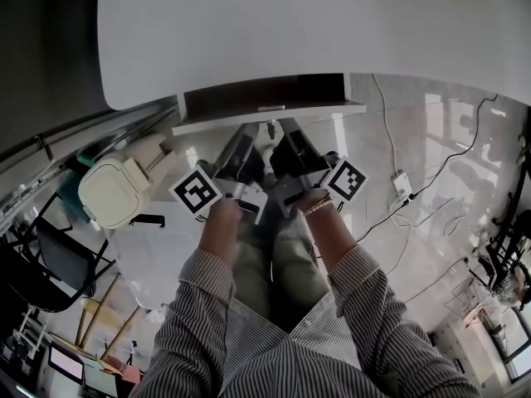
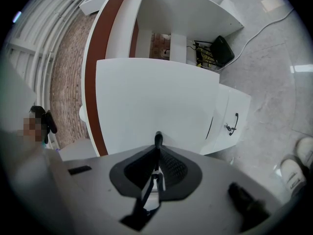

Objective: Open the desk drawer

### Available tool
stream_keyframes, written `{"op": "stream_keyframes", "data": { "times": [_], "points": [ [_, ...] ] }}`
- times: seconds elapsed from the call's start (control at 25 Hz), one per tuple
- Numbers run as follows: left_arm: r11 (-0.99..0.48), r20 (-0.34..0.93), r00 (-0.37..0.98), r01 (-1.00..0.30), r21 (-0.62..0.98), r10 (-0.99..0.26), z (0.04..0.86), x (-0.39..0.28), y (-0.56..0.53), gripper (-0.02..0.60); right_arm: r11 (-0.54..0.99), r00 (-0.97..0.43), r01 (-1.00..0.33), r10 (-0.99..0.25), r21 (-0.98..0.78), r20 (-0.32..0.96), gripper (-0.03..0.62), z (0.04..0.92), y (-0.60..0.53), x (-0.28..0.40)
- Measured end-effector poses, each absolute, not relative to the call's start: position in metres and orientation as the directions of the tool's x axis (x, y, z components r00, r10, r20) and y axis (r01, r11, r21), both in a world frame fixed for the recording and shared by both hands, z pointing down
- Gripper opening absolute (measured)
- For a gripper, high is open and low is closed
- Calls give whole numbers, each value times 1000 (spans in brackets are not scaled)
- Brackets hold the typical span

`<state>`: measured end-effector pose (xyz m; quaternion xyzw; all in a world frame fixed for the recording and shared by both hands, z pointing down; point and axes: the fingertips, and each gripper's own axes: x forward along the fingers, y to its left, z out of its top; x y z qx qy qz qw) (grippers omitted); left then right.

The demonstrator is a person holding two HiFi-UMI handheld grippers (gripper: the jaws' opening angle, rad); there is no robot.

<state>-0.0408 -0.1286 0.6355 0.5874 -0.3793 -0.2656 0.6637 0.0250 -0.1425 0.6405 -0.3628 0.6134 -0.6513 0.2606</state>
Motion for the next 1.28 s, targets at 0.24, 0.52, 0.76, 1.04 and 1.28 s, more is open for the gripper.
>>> {"op": "stream_keyframes", "data": {
  "times": [0.24, 0.52, 0.76, 1.04, 1.28],
  "points": [
    [176, 200, 575, -98, 980, -794, 640, -40, -117, 41, -130, -603, -95, -781, -987, 161, 33, 644, -132, 26],
    [161, 181, 579, -85, 983, -795, 642, -39, -105, 41, -144, -616, -83, -771, -986, 165, 34, 646, -119, 27],
    [138, 164, 598, -90, 986, -785, 640, -39, -99, 41, -141, -622, -82, -767, -987, 161, 34, 645, -111, 27],
    [195, 212, 606, -94, 976, -767, 654, -39, -92, 43, -169, -622, -114, -756, -979, 203, 34, 658, -104, 27],
    [207, 228, 619, -107, 973, -752, 662, -38, -92, 43, -186, -623, -129, -749, -974, 226, 35, 667, -103, 27]
  ]
}}
